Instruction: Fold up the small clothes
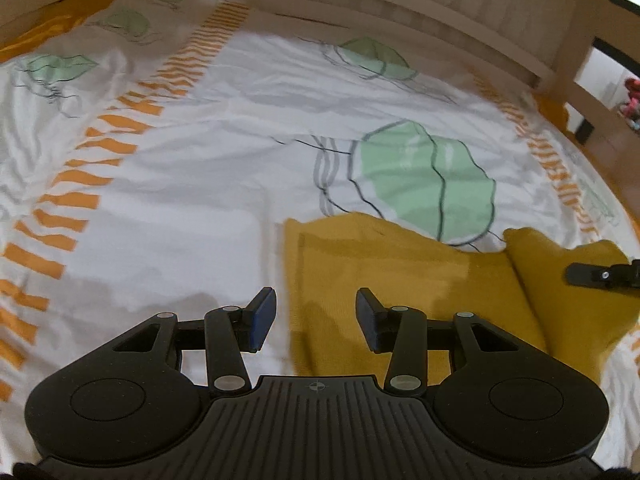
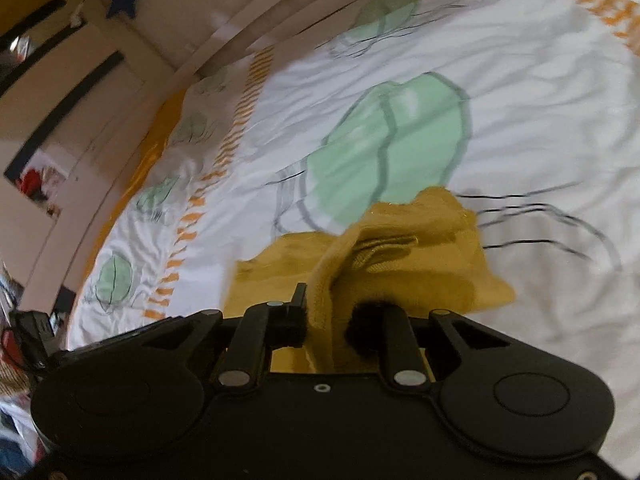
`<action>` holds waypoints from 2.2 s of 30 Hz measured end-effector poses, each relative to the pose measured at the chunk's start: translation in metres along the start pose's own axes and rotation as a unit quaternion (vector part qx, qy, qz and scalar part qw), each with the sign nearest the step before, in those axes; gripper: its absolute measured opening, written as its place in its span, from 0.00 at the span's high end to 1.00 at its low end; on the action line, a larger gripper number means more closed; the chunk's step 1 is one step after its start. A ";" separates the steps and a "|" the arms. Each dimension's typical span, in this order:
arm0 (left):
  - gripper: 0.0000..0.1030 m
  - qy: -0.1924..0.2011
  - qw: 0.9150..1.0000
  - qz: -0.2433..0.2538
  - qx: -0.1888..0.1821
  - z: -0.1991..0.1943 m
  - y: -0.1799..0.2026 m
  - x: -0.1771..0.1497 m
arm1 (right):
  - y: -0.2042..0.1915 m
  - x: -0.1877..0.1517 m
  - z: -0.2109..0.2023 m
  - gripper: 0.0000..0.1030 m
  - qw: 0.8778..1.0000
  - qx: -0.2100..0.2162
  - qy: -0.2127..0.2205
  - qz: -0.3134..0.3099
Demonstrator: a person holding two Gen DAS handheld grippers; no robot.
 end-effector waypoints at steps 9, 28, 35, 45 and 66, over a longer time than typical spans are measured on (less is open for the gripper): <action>0.58 0.004 0.999 -0.049 0.007 -0.011 -0.042 0.002 | -0.060 -0.026 0.066 0.75 0.999 0.000 -0.029 -0.032; 0.58 -0.006 0.998 -0.070 0.004 -0.009 -0.054 -0.002 | -0.134 -0.074 0.101 0.36 0.978 -0.030 -0.035 -0.201; 0.58 -0.006 0.997 -0.078 0.008 -0.008 -0.059 -0.001 | -0.152 -0.079 0.072 0.36 0.971 0.060 -0.006 -0.230; 0.58 -0.011 0.997 -0.072 0.007 -0.004 -0.056 -0.003 | -0.110 -0.082 0.023 0.35 0.980 0.030 0.057 -0.188; 0.58 -0.011 1.000 0.010 -0.019 0.000 -0.009 -0.014 | -0.120 -0.162 0.069 0.27 0.963 0.109 -0.053 -0.239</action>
Point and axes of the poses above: each gripper's, at about its wrist camera, not at the fingertips, and z roughly the way its jaws point, y to its right, x to its top, the point moved 7 cm from there along z, roughly the way its jaws point, and after that the axes turned 1 degree about -y, right-handed, at the moved point
